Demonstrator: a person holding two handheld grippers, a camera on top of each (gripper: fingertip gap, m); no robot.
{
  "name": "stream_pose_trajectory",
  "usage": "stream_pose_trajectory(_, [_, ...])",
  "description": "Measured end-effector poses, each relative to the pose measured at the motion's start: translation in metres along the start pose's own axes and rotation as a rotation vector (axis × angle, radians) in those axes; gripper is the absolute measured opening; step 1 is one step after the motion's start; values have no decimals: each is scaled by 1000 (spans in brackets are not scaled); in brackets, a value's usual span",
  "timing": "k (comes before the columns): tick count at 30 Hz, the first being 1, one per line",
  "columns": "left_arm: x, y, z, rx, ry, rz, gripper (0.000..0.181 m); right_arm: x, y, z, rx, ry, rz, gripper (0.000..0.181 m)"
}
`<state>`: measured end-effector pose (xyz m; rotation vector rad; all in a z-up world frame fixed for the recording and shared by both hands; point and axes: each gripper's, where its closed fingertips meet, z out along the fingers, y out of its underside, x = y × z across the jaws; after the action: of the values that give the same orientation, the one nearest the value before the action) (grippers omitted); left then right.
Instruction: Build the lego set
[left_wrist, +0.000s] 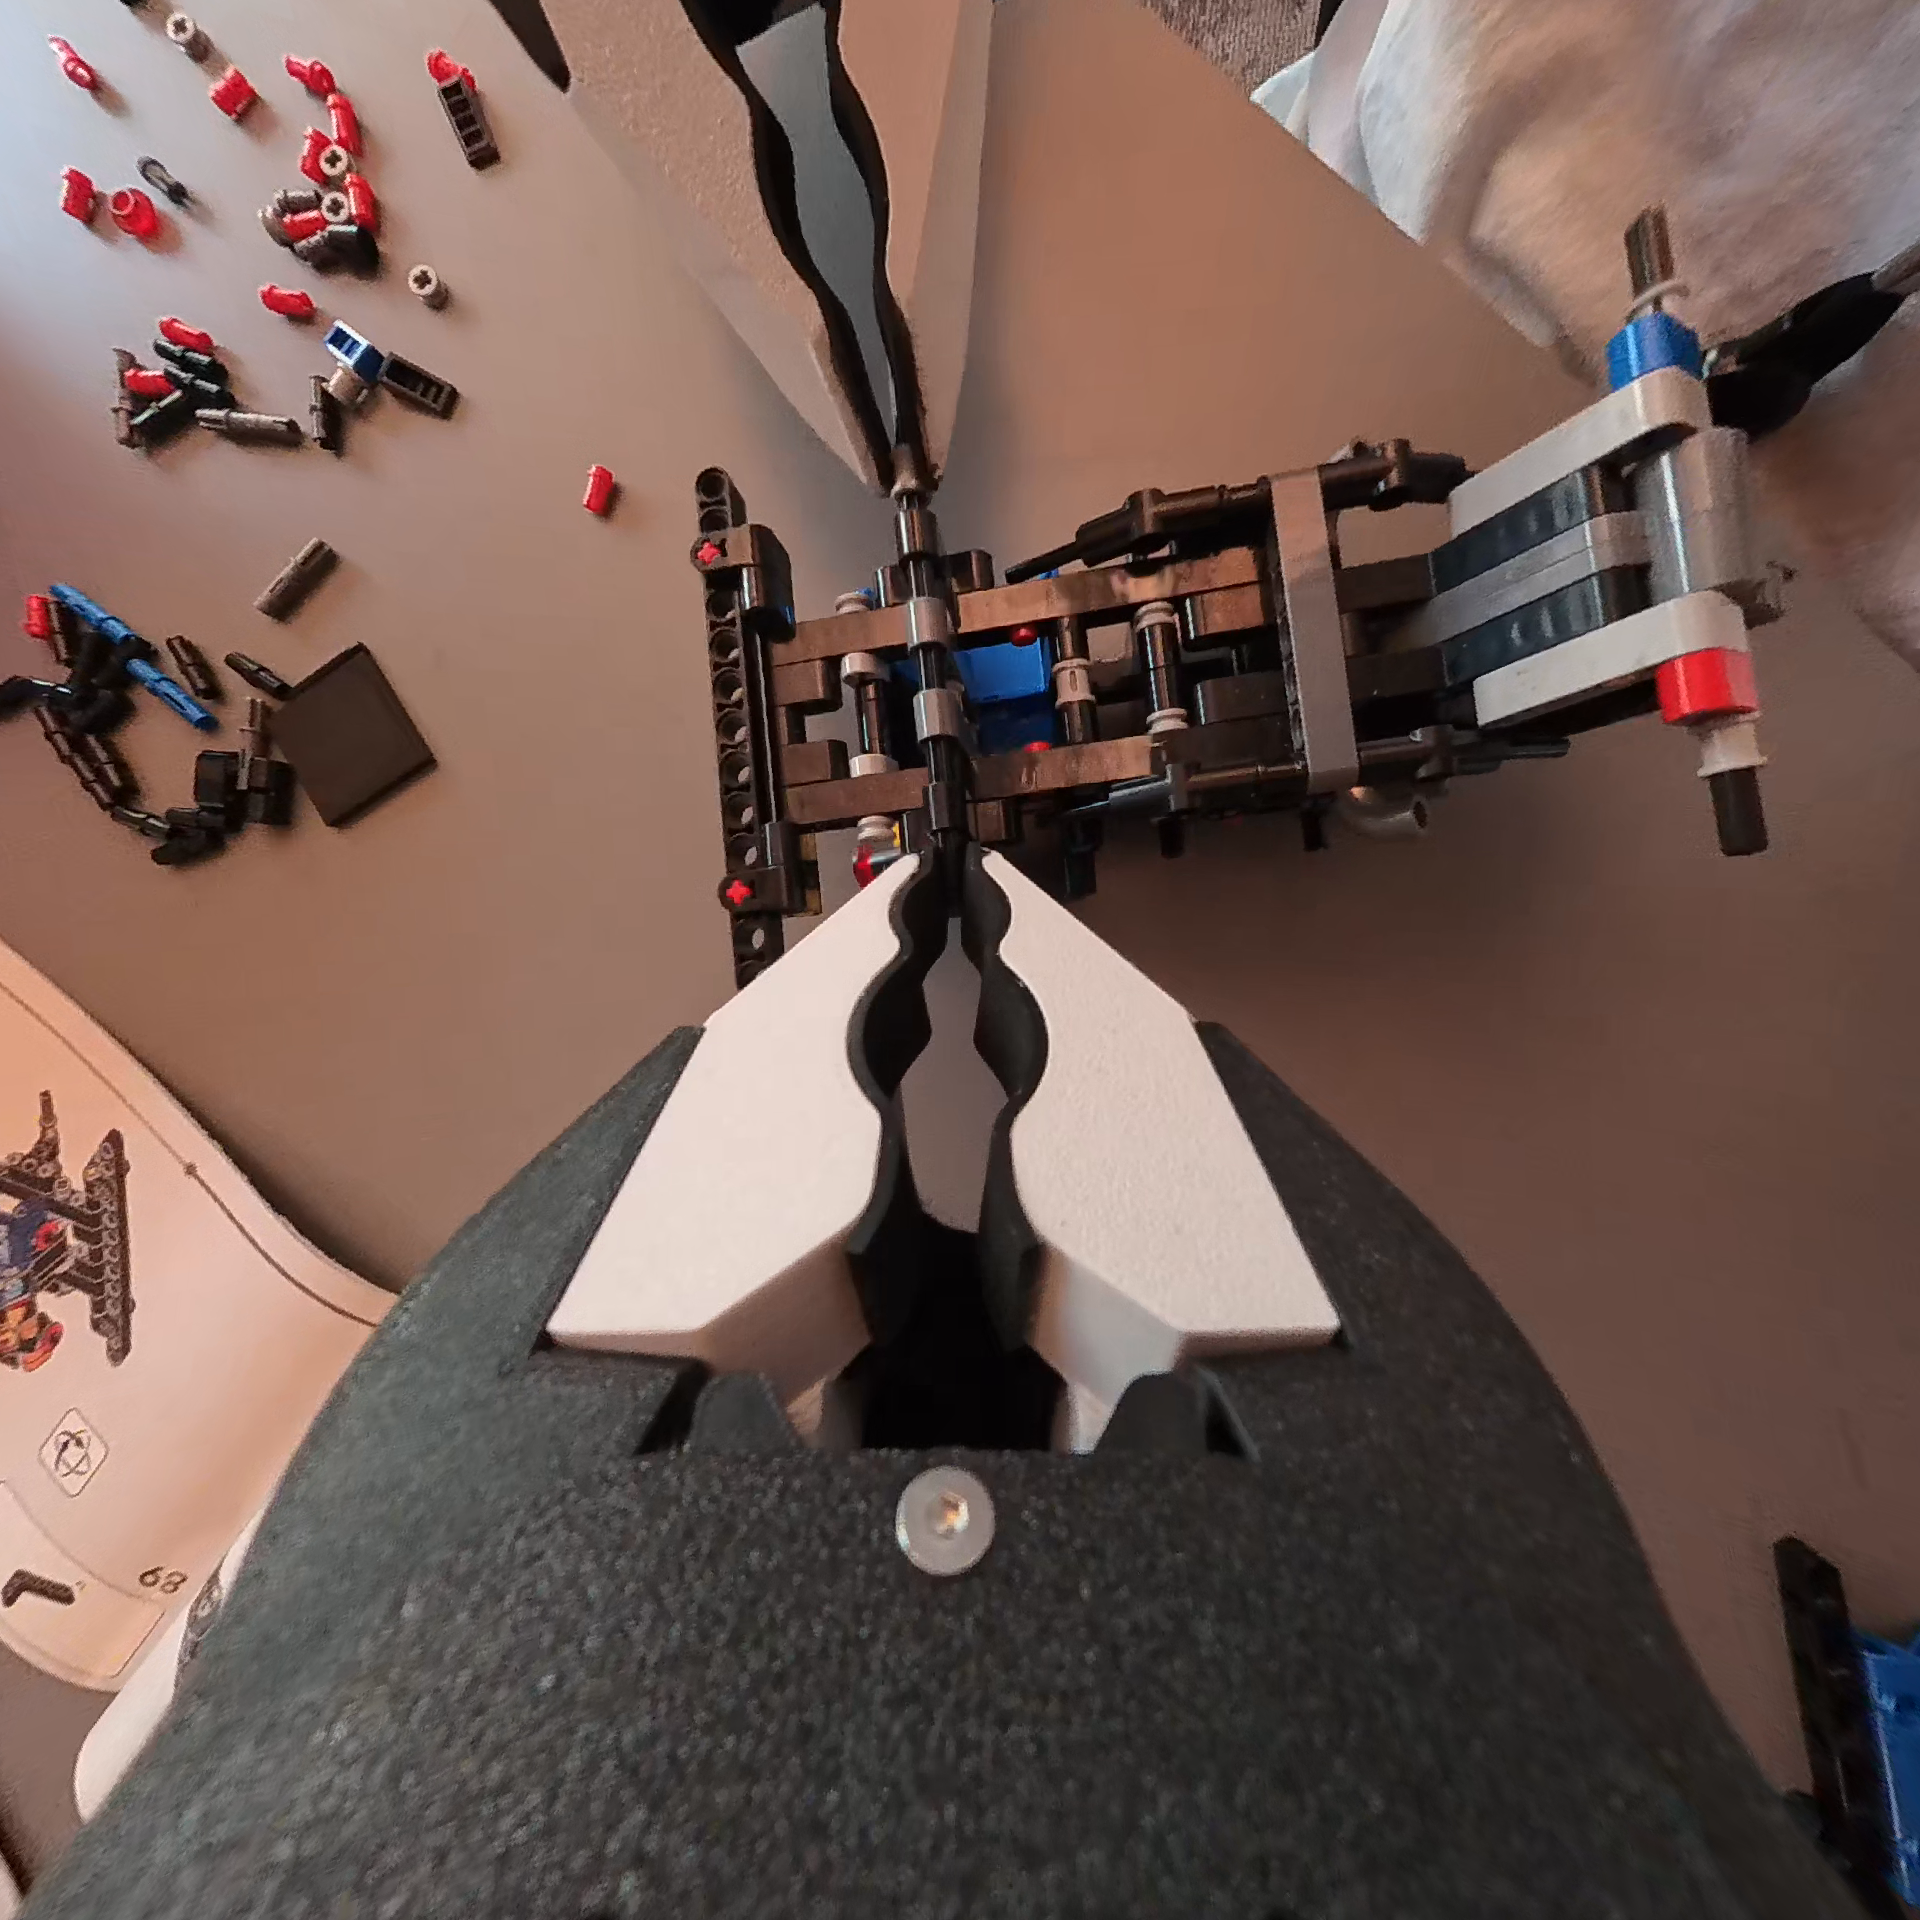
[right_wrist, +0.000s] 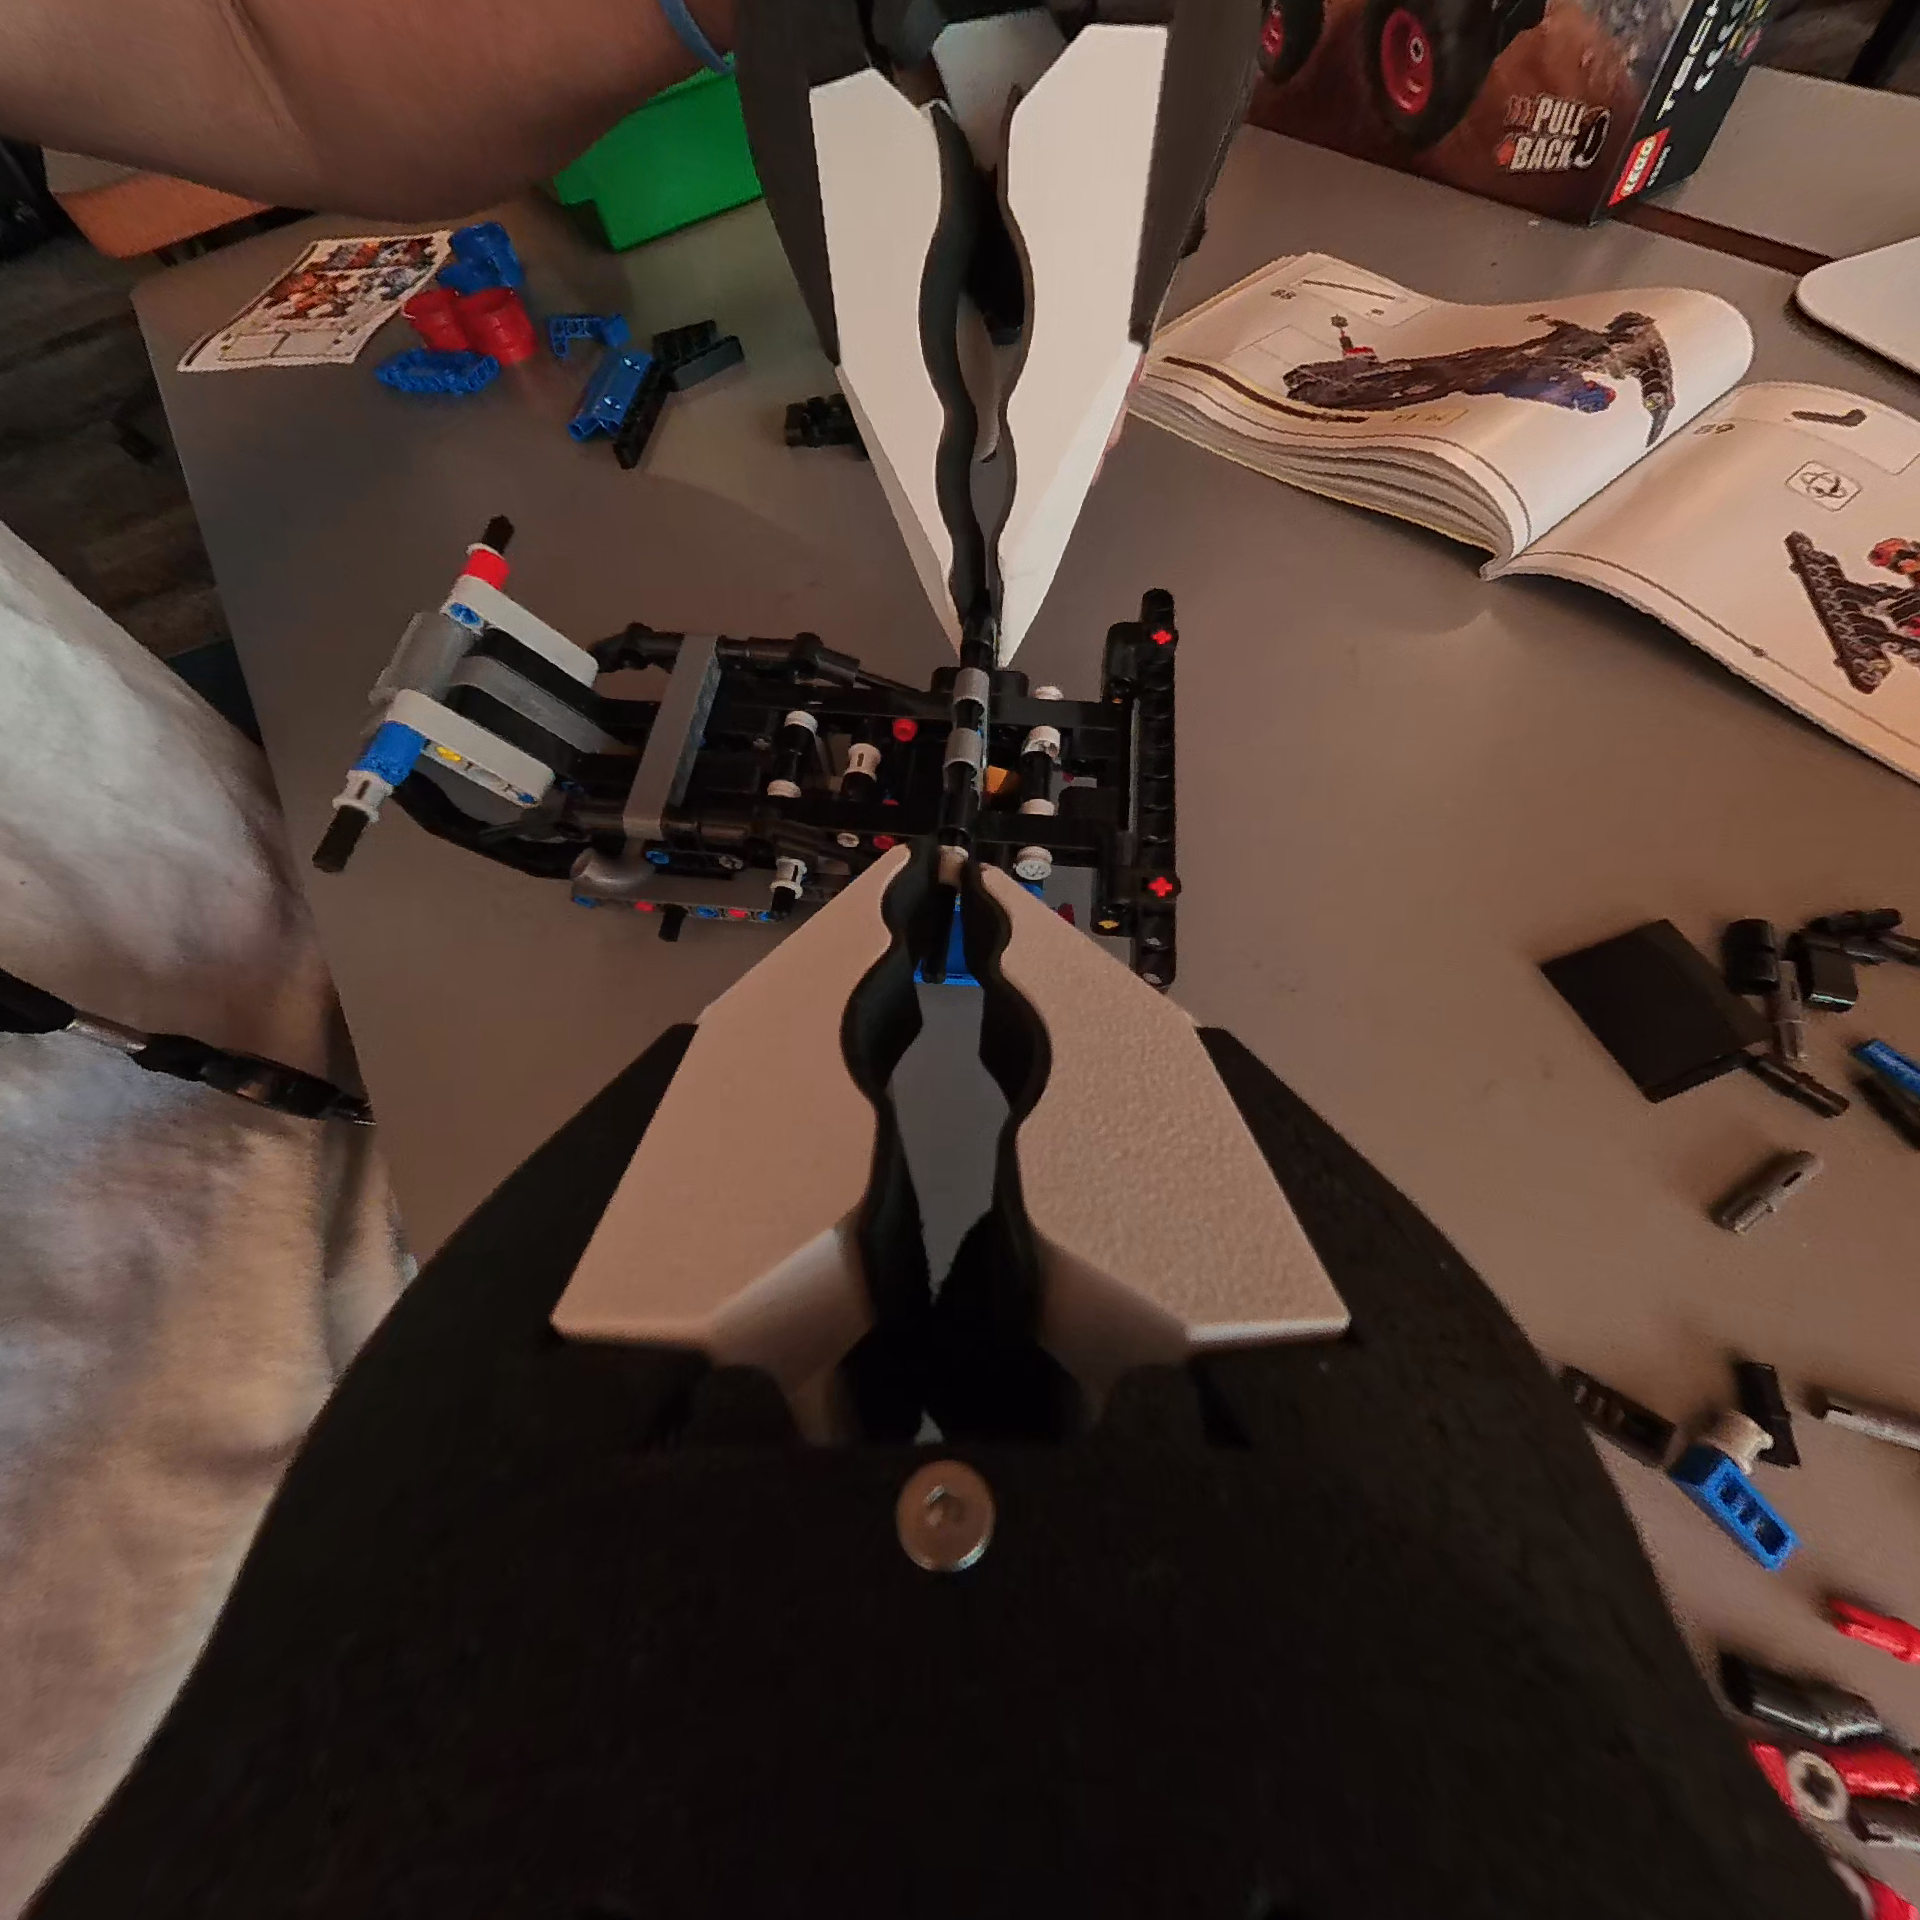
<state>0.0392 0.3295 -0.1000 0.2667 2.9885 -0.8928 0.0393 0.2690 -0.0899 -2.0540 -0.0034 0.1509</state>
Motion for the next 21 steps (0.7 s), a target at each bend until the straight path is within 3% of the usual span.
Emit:
stream_pose_trajectory(1, [0,-1,0,5,1,-2,0,0,0,-1,-4,2,-3,4])
stream_pose_trajectory(13, [-1,11,-2,-30,-24,-27,1,8,5,-11,-34,48,-17,0])
stream_pose_trajectory(16, [-2,10,-3,-57,-66,-16,2,-2,-9,-23,82,-6,37,18])
stream_pose_trajectory(21, [-1,9,-3,-55,-86,-26,2,-7,10,-13,-26,37,-9,22])
